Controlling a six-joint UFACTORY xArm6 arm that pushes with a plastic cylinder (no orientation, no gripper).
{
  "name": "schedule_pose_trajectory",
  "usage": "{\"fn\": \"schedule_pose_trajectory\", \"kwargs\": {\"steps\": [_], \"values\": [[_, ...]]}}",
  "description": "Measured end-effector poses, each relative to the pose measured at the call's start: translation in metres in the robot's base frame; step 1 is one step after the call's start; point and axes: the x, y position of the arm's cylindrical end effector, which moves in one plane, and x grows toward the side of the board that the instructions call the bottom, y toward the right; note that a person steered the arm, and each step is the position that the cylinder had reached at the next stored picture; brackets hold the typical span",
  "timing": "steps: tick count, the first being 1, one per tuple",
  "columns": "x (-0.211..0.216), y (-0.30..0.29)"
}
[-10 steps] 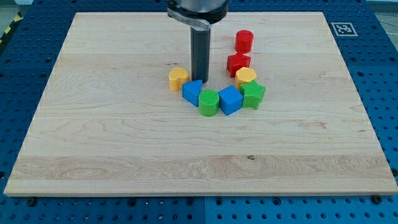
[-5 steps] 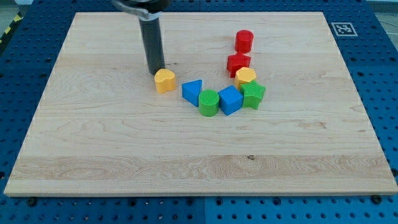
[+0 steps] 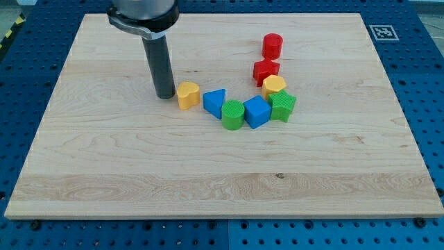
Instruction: Move yellow heart into blue triangle
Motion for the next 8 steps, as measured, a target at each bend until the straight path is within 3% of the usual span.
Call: {"fn": "schedule_pose_trajectory", "kwargs": {"steps": [8], "values": [[0.025,0.027]]}}
